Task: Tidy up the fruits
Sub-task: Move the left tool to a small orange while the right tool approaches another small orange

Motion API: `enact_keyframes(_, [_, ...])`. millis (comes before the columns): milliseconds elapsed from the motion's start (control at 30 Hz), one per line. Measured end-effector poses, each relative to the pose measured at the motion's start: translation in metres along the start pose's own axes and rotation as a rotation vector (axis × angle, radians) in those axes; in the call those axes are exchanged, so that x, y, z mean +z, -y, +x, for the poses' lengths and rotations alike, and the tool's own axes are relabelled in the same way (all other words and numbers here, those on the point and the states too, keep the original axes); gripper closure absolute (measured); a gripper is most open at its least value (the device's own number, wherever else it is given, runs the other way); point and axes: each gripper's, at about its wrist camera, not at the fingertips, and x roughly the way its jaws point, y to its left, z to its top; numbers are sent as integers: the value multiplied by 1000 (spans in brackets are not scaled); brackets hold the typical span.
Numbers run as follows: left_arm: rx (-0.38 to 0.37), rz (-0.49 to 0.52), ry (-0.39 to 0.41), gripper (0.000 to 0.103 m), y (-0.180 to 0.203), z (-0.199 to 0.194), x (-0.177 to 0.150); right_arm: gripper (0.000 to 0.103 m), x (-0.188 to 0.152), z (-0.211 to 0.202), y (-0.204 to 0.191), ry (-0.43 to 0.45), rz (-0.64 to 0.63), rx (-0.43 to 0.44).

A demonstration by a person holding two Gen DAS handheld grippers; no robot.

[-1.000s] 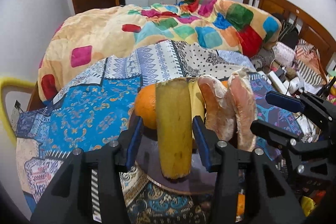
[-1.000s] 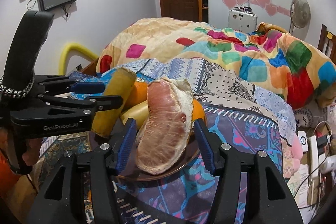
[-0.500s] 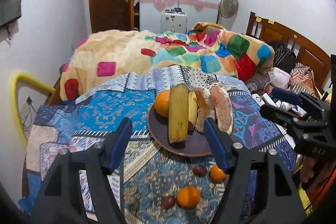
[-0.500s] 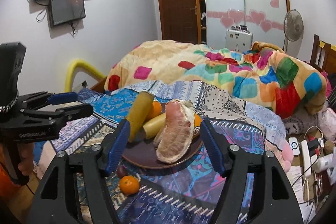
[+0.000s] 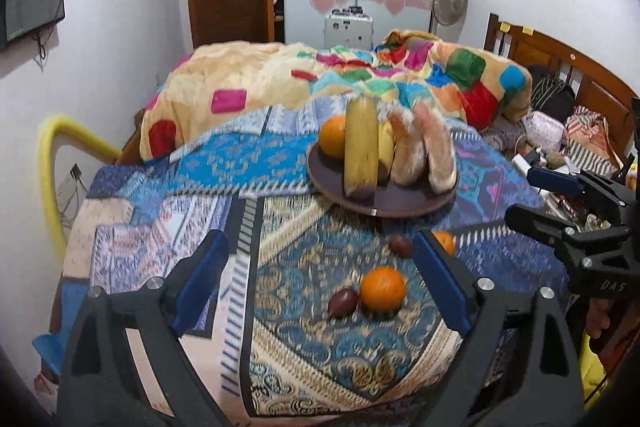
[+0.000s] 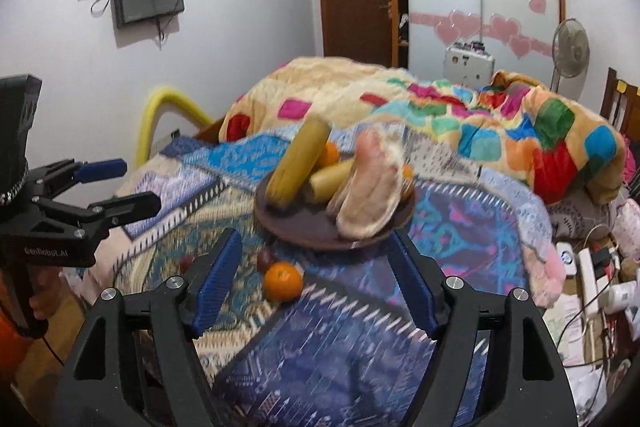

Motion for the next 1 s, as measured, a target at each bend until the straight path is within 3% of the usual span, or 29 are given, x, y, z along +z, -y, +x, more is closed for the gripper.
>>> enact_keyframes(267, [-44,-24,-58,9,-7,26,-25,34,-26,41,-2,-114,15,32])
enact_keyframes(433, [-83,-41,-77,9,-8,35,-33,50,-27,58,-3,-151,25,61])
enact_keyframes(700, [-100,-10,-91,26,5,44,-33,71,-28,73,-9,-174,27,98])
enact_keyframes(933, [-123,32,-96,35,21,49,-31,72,-29,64,-3,-154,33,97])
enact_keyframes(1000, [-124,47,-98,42,26,51,-29,72,-29,58,3,-145,43,93])
